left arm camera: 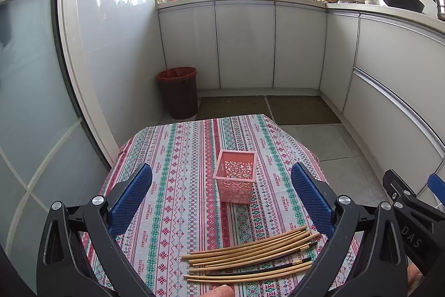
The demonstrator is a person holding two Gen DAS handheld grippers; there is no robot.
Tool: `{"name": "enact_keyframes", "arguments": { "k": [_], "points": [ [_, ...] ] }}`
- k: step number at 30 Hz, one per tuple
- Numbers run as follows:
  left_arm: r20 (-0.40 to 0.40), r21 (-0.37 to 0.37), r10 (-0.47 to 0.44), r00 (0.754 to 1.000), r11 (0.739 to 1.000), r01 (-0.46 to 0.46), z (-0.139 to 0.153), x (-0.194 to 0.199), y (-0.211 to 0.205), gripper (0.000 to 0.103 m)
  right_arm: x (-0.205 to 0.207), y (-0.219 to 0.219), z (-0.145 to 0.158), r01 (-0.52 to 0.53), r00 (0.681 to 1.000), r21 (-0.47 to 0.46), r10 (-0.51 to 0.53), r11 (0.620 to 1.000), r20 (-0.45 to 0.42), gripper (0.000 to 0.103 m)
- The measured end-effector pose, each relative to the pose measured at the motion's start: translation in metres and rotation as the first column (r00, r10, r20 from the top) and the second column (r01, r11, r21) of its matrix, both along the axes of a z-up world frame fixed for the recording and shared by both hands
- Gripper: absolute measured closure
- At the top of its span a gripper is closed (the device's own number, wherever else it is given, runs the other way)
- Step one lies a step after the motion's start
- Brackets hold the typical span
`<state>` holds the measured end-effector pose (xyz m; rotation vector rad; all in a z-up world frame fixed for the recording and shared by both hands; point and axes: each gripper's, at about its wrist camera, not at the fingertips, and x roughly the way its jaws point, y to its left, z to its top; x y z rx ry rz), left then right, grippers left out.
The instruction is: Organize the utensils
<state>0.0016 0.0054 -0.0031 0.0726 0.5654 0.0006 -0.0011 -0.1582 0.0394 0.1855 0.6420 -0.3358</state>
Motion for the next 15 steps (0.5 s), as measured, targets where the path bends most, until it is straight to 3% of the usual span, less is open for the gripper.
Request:
{"name": "enact_keyframes", "arguments": {
  "k": [15],
  "points": [
    [-0.001, 0.000, 0.000, 1.000, 1.000, 0.000, -0.0001, 0.0001, 0.0000, 0.007, -0.0002, 0.0001, 0.0002, 0.003, 1.000, -0.001, -0.003, 1.000, 0.005, 0.007]
  ]
}}
